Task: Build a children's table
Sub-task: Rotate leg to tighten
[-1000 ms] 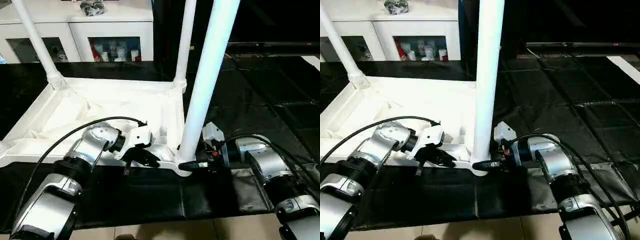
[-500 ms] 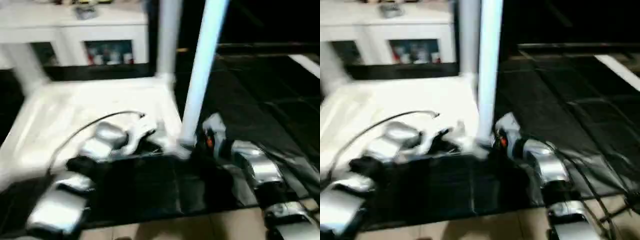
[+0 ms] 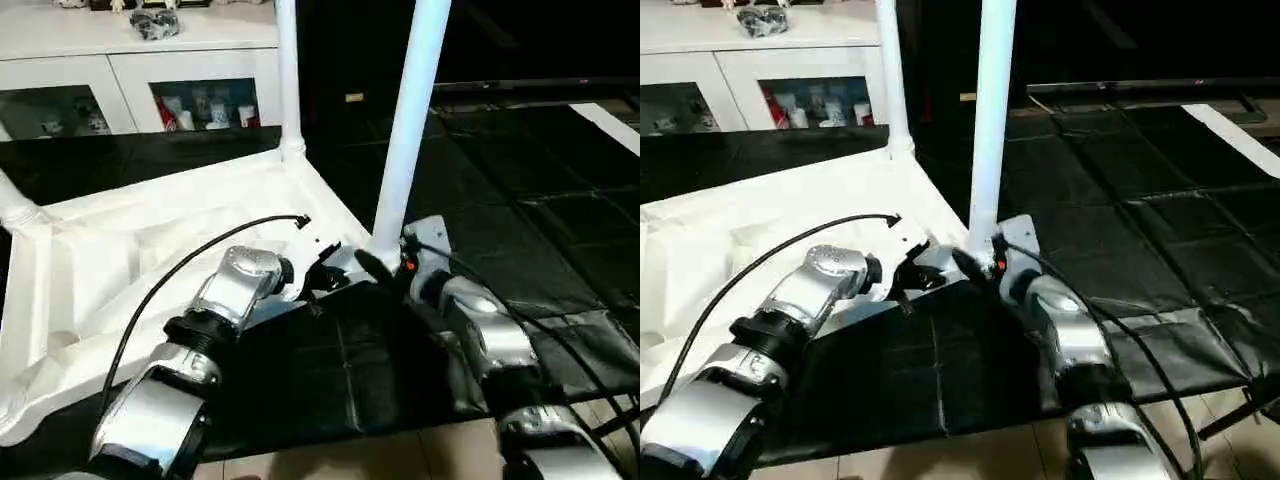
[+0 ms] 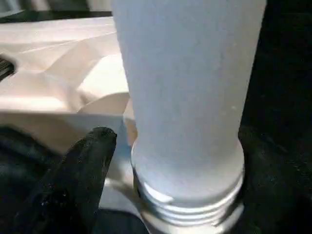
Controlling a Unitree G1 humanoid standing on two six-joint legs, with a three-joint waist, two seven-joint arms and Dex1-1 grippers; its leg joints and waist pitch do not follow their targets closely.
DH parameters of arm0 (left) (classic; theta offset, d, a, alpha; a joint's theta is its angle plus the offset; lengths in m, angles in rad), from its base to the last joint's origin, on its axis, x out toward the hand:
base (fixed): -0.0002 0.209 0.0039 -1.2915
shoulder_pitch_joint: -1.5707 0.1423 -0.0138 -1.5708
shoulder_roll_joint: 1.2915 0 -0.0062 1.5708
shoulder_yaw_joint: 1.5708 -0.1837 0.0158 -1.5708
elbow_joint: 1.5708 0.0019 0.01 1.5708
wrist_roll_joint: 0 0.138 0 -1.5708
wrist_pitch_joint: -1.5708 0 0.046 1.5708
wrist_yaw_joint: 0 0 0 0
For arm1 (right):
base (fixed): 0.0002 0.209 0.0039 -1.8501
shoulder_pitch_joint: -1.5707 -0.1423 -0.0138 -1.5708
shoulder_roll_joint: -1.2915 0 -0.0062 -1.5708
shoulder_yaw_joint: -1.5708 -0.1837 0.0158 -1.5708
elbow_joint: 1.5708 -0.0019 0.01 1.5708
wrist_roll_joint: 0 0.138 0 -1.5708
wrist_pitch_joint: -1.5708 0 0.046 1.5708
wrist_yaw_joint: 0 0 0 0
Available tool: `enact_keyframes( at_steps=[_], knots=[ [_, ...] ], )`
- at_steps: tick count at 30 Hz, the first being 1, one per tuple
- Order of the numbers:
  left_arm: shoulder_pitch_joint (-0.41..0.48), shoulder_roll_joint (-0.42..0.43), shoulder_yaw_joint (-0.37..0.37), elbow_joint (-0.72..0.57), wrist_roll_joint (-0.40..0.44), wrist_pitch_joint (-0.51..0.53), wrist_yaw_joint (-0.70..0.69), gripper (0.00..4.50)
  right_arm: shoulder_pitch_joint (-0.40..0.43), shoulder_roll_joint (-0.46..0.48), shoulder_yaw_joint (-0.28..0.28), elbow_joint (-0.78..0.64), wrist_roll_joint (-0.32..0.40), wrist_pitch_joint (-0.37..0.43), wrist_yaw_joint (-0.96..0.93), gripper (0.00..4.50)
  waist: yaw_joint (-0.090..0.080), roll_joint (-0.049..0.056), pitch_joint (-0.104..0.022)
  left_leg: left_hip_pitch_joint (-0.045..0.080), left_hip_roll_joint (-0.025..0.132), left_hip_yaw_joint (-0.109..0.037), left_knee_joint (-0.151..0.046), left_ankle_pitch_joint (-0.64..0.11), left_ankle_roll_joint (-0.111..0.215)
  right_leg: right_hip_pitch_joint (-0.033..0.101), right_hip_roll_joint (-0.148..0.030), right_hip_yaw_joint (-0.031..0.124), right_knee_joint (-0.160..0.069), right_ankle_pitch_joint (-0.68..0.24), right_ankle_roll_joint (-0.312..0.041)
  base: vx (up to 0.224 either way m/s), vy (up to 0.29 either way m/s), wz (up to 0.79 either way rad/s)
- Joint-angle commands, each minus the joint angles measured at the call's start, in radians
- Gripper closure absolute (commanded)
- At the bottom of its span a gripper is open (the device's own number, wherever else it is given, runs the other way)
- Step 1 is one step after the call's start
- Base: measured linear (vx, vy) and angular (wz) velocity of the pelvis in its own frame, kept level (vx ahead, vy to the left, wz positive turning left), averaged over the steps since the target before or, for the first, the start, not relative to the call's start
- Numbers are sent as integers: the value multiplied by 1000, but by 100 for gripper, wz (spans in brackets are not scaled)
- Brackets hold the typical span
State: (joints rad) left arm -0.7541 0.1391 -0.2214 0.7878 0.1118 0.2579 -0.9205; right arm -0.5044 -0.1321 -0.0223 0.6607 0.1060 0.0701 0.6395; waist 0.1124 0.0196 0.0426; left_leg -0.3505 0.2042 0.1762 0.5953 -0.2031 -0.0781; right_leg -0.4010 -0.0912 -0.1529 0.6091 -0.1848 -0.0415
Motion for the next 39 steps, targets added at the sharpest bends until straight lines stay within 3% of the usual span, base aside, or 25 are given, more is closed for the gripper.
enact_keyframes(
  at_steps=[1, 4, 7, 10, 15, 21, 22, 29, 39],
  knots=[
    [-5, -4, -10, -40, -18, -55, -23, 450, 21, 4, 86, -35, 14, -13, 127, 20, 2, -18, -62, -6, 32, -10, -65, -102, 91, 65, -81, 74, -91, -271, -111, 0, 0, 0],
    [7, 51, -29, -41, -20, -153, -139, 450, 36, -90, 75, -74, 35, -64, 252, 9, 7, -20, -66, -7, 32, -11, -62, -88, 106, 68, -80, 74, -85, -231, -113, 0, 0, 0],
    [9, 74, -36, -42, -29, -156, -201, 450, 34, -128, 76, -91, 50, -58, 325, 9, 7, -20, -66, -11, 33, -9, -58, -68, 120, 67, -78, 73, -77, -187, -132, 0, 0, 0],
    [7, 130, -81, -34, -24, -224, -339, 450, 10, -206, 98, -111, 69, -17, 494, 9, 15, -14, -67, -10, 36, -9, -56, -78, 130, 65, -77, 71, -77, -193, -141, 0, 0, 0],
    [8, 170, -120, -35, -24, -257, -465, 450, -7, -268, 170, -115, 57, -18, 658, 9, 35, -10, -66, -1, 44, -8, -57, -89, 114, 57, -79, 74, -74, -179, -164, 0, 0, 0],
    [14, 202, -156, -47, -21, -299, -568, 450, -53, -274, 212, -62, 29, -49, 731, 9, 43, -14, -66, -3, 42, -9, -59, -104, 89, 60, -83, 75, -73, -202, -161, 0, 0, 0],
    [14, 205, -160, -48, -20, -305, -575, 450, -57, -273, 214, -57, 28, -47, 738, 35, 43, -13, -67, -3, 43, -9, -59, -104, 88, 61, -83, 75, -72, -206, -160, 0, 0, 0],
    [9, 216, -166, -27, -11, -338, -584, 450, -74, -276, 237, -41, 37, -42, 785, 82, 48, -21, -67, -4, 44, -9, -58, -83, 93, 60, -82, 76, -69, -194, -152, 0, 0, 0],
    [10, 221, -160, -15, -16, -347, -574, 450, -75, -275, 254, -25, 24, -57, 802, 165, 49, -19, -68, -4, 43, -9, -57, -77, 92, 59, -81, 75, -69, -201, -146, 0, 0, 0]
  ],
)
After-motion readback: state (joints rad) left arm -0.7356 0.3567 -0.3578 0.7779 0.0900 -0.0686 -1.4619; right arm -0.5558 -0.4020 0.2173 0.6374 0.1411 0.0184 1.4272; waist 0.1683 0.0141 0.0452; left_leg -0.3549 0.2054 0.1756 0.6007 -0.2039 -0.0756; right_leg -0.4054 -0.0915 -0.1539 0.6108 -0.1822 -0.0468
